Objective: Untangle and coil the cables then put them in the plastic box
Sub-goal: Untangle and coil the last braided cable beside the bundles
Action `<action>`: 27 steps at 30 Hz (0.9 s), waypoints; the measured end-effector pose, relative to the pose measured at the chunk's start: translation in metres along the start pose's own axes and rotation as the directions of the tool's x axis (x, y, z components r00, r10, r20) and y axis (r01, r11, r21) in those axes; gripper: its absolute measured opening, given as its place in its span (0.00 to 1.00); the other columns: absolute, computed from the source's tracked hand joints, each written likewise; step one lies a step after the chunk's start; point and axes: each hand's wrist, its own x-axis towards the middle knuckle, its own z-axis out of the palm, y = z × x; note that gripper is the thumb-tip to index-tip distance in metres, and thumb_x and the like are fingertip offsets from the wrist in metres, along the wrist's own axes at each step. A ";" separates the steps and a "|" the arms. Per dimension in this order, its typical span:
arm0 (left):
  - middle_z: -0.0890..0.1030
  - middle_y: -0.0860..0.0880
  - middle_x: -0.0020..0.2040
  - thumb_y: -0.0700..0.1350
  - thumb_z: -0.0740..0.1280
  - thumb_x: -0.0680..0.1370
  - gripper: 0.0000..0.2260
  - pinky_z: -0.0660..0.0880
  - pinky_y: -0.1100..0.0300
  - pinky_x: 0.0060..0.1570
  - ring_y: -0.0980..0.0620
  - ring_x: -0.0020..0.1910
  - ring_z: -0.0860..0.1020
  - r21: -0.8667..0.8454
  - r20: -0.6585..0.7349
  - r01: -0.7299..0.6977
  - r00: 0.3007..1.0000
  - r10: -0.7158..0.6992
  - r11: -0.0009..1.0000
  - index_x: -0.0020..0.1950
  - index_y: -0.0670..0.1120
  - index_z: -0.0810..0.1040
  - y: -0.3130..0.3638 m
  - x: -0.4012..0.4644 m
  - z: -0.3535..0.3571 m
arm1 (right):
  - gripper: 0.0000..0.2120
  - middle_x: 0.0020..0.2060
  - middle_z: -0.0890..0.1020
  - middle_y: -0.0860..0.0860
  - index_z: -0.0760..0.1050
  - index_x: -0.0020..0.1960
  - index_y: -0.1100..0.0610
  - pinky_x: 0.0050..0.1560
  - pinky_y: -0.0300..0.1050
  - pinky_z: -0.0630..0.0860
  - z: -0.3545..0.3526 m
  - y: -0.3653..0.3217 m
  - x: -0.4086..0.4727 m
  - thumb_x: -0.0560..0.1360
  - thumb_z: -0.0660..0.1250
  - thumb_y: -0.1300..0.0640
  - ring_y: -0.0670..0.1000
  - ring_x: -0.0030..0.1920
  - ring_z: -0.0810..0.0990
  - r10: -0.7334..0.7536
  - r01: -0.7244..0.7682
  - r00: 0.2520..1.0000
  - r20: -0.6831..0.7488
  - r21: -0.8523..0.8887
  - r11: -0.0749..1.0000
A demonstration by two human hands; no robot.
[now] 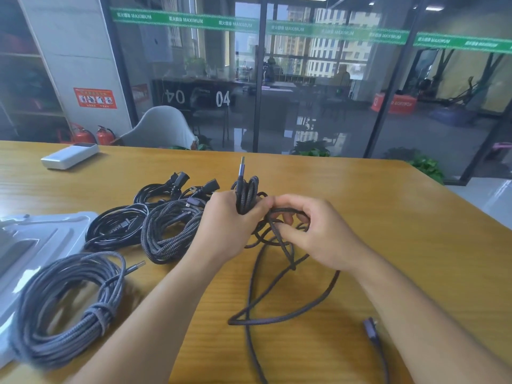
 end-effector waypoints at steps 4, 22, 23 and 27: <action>0.70 0.47 0.29 0.48 0.72 0.80 0.17 0.64 0.57 0.30 0.50 0.29 0.65 -0.002 0.037 0.011 0.999 -0.011 1.000 0.41 0.34 0.80 -0.002 0.002 -0.003 | 0.12 0.54 0.87 0.46 0.79 0.65 0.54 0.57 0.40 0.78 -0.001 -0.006 -0.001 0.85 0.64 0.63 0.43 0.55 0.84 0.093 -0.098 0.995 0.037 0.154 0.983; 0.65 0.47 0.29 0.48 0.68 0.83 0.20 0.60 0.61 0.26 0.50 0.27 0.60 -0.043 -0.013 0.055 0.998 -0.055 0.998 0.37 0.39 0.68 -0.001 0.002 -0.010 | 0.17 0.32 0.75 0.52 0.78 0.49 0.57 0.48 0.60 0.85 -0.066 0.054 0.004 0.79 0.51 0.68 0.53 0.34 0.75 0.703 -0.355 0.579 -0.413 0.649 0.673; 0.65 0.47 0.29 0.49 0.68 0.83 0.20 0.60 0.60 0.26 0.50 0.28 0.61 -0.036 -0.007 0.054 0.999 -0.054 0.998 0.37 0.41 0.68 -0.002 0.002 -0.011 | 0.15 0.29 0.76 0.51 0.78 0.45 0.59 0.48 0.60 0.84 -0.067 0.051 0.002 0.80 0.53 0.65 0.54 0.33 0.75 0.689 -0.400 0.617 -0.380 0.603 0.690; 0.67 0.48 0.31 0.46 0.69 0.83 0.20 0.66 0.58 0.31 0.51 0.29 0.64 -0.031 0.051 -0.008 0.999 0.010 0.999 0.41 0.32 0.72 0.000 0.002 -0.011 | 0.10 0.32 0.82 0.47 0.83 0.47 0.55 0.46 0.51 0.81 -0.068 0.033 -0.004 0.78 0.64 0.53 0.52 0.34 0.81 0.427 -0.541 0.822 -0.376 -0.283 0.792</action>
